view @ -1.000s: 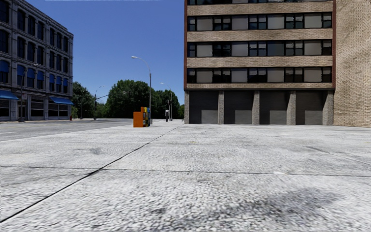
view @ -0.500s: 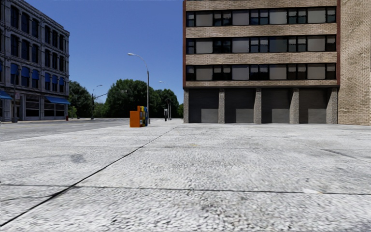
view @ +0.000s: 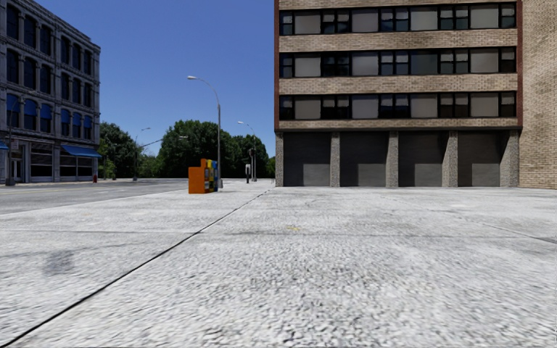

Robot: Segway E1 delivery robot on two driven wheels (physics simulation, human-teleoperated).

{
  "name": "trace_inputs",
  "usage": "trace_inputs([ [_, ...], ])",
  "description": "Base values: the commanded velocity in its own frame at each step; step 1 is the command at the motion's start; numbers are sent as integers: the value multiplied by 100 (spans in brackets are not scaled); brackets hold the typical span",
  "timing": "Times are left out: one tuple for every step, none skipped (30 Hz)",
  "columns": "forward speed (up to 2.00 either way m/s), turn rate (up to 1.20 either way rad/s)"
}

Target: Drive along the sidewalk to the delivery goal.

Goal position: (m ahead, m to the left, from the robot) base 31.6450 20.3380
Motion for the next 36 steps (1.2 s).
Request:
trace_inputs([
  [200, 0],
  [200, 0],
  [200, 0],
  [200, 0],
  [200, 0],
  [200, 0],
  [200, 0],
  [200, 0],
  [200, 0],
  [200, 0],
  [200, 0],
  [200, 0],
  [200, 0],
  [200, 0],
  [200, 0],
  [200, 0],
  [200, 0],
  [200, 0],
  [200, 0],
  [200, 0],
  [200, 0],
  [200, 0],
  [200, 0],
  [200, 0],
  [200, 0],
  [200, 0],
  [200, 0],
  [200, 0],
  [200, 0],
  [200, 0],
  [200, 0],
  [200, 0],
  [200, 0],
  [200, 0],
  [200, 0],
  [200, 0],
])
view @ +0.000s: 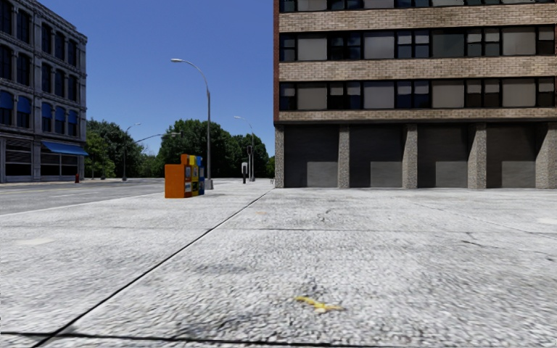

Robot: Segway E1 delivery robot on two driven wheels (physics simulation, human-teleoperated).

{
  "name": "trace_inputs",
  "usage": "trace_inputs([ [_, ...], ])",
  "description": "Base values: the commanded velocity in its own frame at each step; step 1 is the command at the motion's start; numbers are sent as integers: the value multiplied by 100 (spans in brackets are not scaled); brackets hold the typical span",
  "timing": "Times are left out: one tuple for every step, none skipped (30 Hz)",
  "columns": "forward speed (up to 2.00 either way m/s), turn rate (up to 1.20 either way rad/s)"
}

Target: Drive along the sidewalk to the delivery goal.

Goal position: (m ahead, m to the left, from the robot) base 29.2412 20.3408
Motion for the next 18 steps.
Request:
trace_inputs([
  [200, 0],
  [200, 0],
  [200, 0],
  [200, 7],
  [200, 19],
  [200, 26],
  [200, 28],
  [200, 28],
  [200, 28],
  [200, 28],
  [200, 28],
  [200, 28],
  [200, 28],
  [200, 28],
  [200, 29],
  [200, 29],
  [200, 29],
  [200, 29],
])
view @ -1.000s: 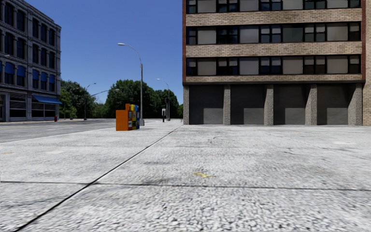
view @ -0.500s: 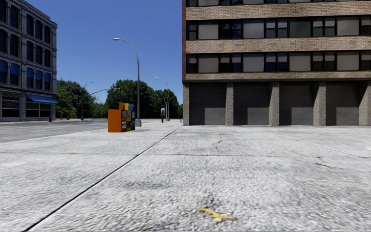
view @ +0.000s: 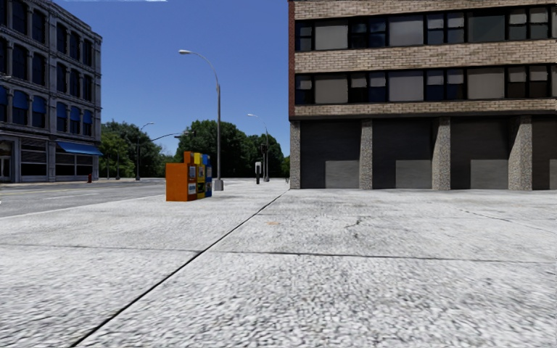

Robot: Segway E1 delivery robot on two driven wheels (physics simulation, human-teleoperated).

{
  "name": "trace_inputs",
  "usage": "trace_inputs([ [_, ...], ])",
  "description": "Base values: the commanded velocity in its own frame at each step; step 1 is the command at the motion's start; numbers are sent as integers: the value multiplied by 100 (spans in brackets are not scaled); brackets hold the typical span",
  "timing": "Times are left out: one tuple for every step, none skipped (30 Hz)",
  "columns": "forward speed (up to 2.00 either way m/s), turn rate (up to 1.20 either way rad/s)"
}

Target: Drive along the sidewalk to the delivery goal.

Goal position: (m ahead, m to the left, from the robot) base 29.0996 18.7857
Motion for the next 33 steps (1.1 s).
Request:
trace_inputs([
  [200, 23],
  [200, 9],
  [200, 9],
  [200, 0],
  [200, 0],
  [200, 0],
  [200, 0],
  [200, 0],
  [200, 0],
  [200, 0],
  [200, 0],
  [200, 0],
  [200, 0],
  [200, 0],
  [200, 0],
  [200, 0],
  [200, 0],
  [200, 0],
  [200, 0],
  [200, 0],
  [200, 0],
  [200, 0],
  [200, 0],
  [200, 0],
  [200, 0],
  [200, 0],
  [200, 0],
  [200, 0],
  [200, 0],
  [200, 0],
  [200, 0],
  [200, 0],
  [200, 0],
])
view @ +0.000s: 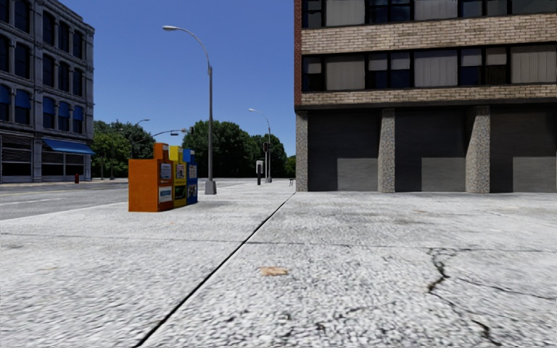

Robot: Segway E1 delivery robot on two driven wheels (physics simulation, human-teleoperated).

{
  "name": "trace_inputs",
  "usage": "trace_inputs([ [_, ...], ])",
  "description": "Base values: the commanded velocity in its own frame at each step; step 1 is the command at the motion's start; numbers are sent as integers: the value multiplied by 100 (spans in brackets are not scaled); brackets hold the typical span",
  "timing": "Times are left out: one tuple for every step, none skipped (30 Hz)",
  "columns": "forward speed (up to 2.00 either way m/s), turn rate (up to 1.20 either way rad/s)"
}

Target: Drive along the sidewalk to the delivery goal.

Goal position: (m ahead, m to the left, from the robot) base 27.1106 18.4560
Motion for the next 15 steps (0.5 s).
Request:
trace_inputs([
  [200, 0],
  [200, 0],
  [200, 0],
  [200, 0],
  [200, 0],
  [200, 0],
  [200, 0],
  [200, 0],
  [200, 0],
  [200, 0],
  [200, 0],
  [200, 0],
  [200, 0],
  [200, 0],
  [200, 0],
])
